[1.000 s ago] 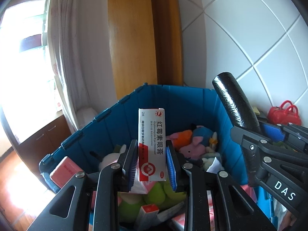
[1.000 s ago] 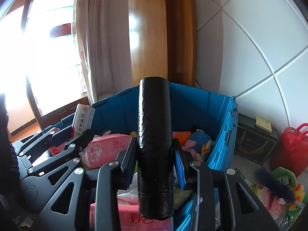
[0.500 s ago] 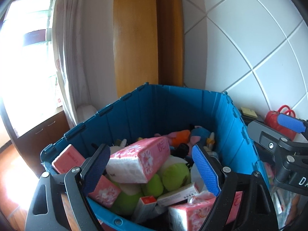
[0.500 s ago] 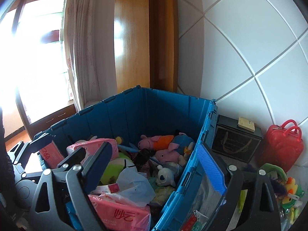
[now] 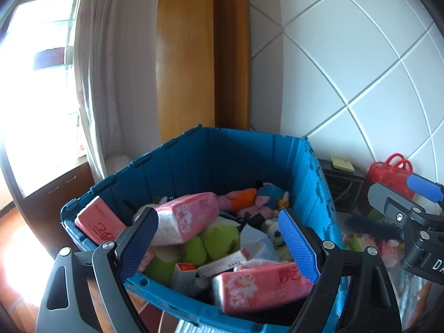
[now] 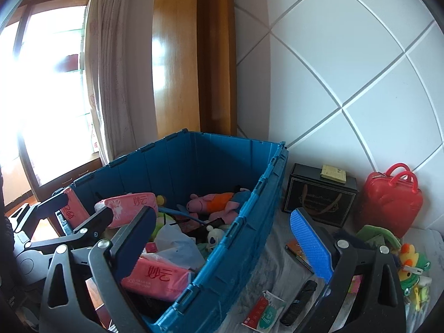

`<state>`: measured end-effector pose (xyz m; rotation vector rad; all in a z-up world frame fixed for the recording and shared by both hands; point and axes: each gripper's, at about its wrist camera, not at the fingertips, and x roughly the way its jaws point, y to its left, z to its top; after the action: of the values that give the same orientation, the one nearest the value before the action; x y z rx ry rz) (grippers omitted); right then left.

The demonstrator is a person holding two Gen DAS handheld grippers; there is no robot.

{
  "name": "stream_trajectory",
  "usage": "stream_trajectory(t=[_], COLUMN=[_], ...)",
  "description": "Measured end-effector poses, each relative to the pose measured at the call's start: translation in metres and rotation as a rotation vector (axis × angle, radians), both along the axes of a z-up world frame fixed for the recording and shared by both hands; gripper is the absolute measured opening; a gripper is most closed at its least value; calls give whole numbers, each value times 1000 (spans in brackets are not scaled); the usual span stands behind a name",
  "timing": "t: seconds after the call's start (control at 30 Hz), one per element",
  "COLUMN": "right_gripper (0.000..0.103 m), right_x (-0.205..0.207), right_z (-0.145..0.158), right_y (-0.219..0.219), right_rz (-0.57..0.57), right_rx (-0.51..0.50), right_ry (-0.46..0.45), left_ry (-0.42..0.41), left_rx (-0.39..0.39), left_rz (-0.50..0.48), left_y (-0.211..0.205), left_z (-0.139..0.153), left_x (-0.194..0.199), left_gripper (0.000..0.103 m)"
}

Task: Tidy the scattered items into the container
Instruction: 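Move both tools back from the crate to the items on the bed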

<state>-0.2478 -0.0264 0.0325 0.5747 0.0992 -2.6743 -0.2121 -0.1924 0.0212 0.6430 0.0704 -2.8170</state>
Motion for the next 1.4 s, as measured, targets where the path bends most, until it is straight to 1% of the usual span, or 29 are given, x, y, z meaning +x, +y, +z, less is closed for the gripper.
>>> stream_trajectory(t=[0.03,0.07,0.23,0.33,0.47,0.57,0.7,0.83,0.97,1.07,1.2,1.27,1.33,1.4], right_gripper=[99,103,103,103,103,103,103,103,103,103,103,103,103,103], right_x=[3,6,20,29,39,41,41,43,48,57,77,87,97,103], right_z=[1,2,5,4,1,-6,-25,-52,-81,-106,-140,-155,-167,-178], right_y=[10,20,79,122,184,230,290,349,402,441,488,505,520,533], right_rz=[-13,-26,-99,-146,-200,-243,-293,-345,-411,-487,-612,-663,-714,-739], right_rx=[-6,-12,-32,-54,-73,-81,-77,-68,-55,-58,-36,-4,27,22], right_ry=[2,2,8,11,2,-20,-73,-145,-225,-281,-368,-412,-449,-477], left_ry=[4,7,21,21,3,-19,-80,-164,-252,-299,-369,-405,-432,-465], left_rx=[-4,-6,-17,-30,-44,-58,-59,-62,-84,-99,-90,-80,-87,-86], left_rz=[-12,-23,-98,-138,-194,-231,-270,-310,-348,-381,-408,-421,-424,-415], left_y=[9,18,77,118,179,226,285,336,373,387,389,389,394,401], left_z=[2,4,10,10,6,-3,-28,-56,-86,-109,-146,-164,-178,-189], left_x=[1,1,2,1,-2,-4,-11,-19,-27,-30,-40,-45,-47,-47], left_gripper=[89,89,89,89,90,90,90,90,90,90,90,90,90,90])
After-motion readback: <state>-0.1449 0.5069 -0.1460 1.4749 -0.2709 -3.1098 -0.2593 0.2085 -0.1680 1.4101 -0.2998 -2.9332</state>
